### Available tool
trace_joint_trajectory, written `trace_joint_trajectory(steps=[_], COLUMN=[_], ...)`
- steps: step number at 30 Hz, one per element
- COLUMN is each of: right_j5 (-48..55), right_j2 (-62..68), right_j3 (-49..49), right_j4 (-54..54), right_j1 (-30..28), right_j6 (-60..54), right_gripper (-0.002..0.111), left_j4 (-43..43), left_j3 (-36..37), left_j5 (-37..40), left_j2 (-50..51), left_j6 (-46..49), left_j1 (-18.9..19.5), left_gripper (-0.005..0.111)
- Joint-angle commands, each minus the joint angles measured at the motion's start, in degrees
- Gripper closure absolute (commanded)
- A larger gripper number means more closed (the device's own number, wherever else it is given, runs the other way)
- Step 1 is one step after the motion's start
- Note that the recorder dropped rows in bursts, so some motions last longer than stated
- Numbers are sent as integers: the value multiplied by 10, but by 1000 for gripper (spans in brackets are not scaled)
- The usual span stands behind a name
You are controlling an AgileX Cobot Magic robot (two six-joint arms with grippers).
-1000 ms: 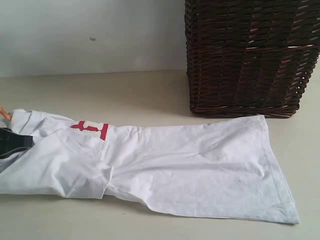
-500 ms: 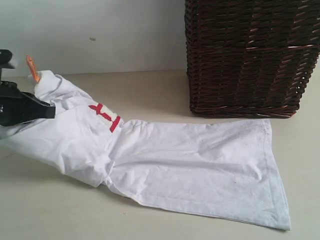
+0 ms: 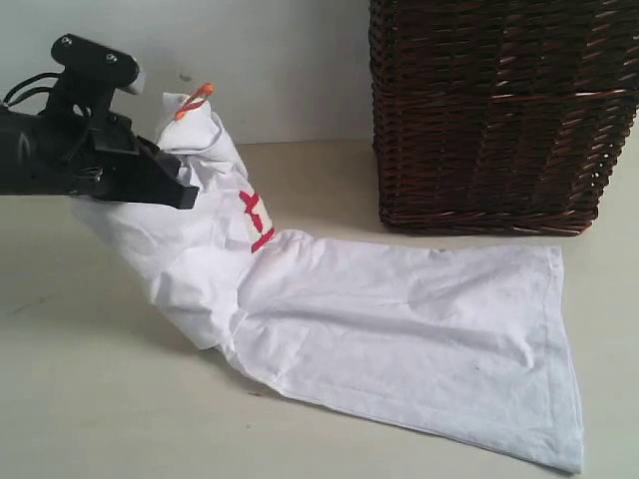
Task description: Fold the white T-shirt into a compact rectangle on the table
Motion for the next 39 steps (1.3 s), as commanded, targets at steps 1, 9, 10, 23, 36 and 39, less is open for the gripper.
trace_joint_trajectory(steps=[1,9,10,23,36,39], right_j5=[-2,-2,-2,-2,-2,-2], right_j2=[-2,-2,-2,-2,-2,-2], right_j3=[3,3,3,3,3,3], right_j4=[2,2,2,2,2,2], right_j1=[1,1,1,1,1,1], right_j6=[-3,-3,-3,-3,-3,-3], right_gripper=[108,108,108,108,108,108], left_j4=[-7,-7,-7,13,-2,-3], left_j3=[-27,-27,-27,30,74,74], left_j5=[-7,-29,-29,10,95,94], left_j2=[20,21,21,21,20,10], left_j6=[-17,-32,-32,2,-4,-3], left_j1=[-7,72,90,233,228,211], left_gripper=[107,107,107,107,107,107])
